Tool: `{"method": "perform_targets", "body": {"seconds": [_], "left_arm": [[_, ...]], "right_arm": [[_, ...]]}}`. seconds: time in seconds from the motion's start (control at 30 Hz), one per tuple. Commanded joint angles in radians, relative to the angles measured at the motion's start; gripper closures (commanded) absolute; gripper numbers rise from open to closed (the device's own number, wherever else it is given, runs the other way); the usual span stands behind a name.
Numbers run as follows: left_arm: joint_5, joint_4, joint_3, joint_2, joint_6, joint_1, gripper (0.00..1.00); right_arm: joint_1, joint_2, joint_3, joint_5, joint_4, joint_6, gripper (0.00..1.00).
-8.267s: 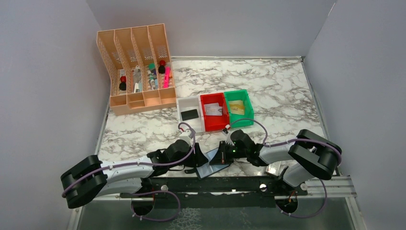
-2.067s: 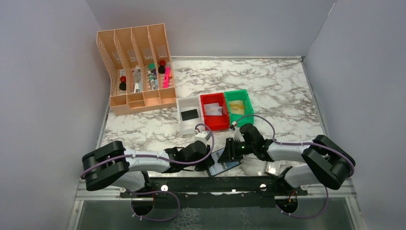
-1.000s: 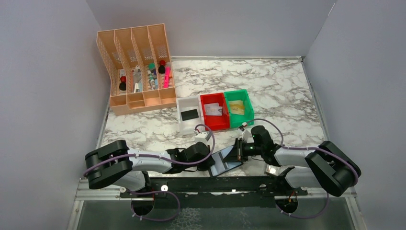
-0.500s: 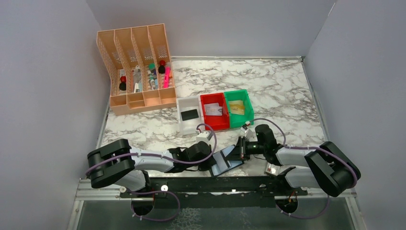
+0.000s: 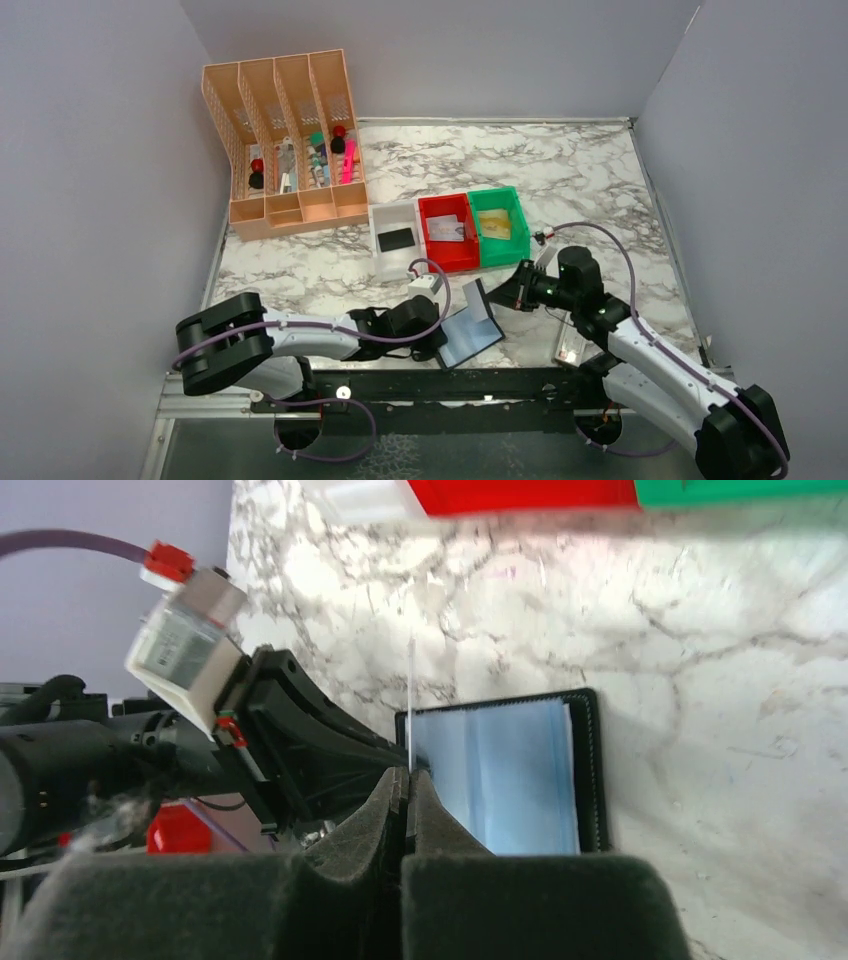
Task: Take the credit cards out of the card holder
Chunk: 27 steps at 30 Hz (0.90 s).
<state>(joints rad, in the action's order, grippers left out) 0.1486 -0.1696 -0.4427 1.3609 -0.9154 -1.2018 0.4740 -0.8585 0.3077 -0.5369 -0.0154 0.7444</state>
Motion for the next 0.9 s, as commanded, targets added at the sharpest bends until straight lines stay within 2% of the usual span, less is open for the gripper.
{"method": "perform_targets", "body": {"seconds": [0.0, 0.27, 0.43, 0.63, 0.73, 0.87], "left_arm": [[0.052, 0.189, 0.017, -0.054, 0.063, -0.007, 0.93], [0.126, 0.328, -0.037, -0.185, 0.133, 0.007, 0.82], [0.092, 0.364, -0.032, -0.291, 0.189, 0.102, 0.75], [0.037, 0.459, -0.064, -0.387, 0.264, 0.273, 0.52], [0.059, 0.534, -0.103, -0.409, 0.299, 0.337, 0.38], [0.052, 0.565, -0.122, -0.432, 0.297, 0.407, 0.25]], "right_arm": [[-0.006, 0.092, 0.051, 0.115, 0.148, -0.058, 0.99], [-0.006, 0.09, 0.008, 0.017, 0.023, -0.038, 0.99], [-0.006, 0.025, 0.002, -0.061, -0.075, -0.024, 0.99], [-0.005, 0.026, 0.035, -0.073, -0.137, -0.052, 0.99], [-0.004, 0.027, 0.098, -0.013, -0.116, -0.109, 0.99], [0.003, -0.009, 0.18, 0.091, -0.105, -0.204, 0.99]]}}
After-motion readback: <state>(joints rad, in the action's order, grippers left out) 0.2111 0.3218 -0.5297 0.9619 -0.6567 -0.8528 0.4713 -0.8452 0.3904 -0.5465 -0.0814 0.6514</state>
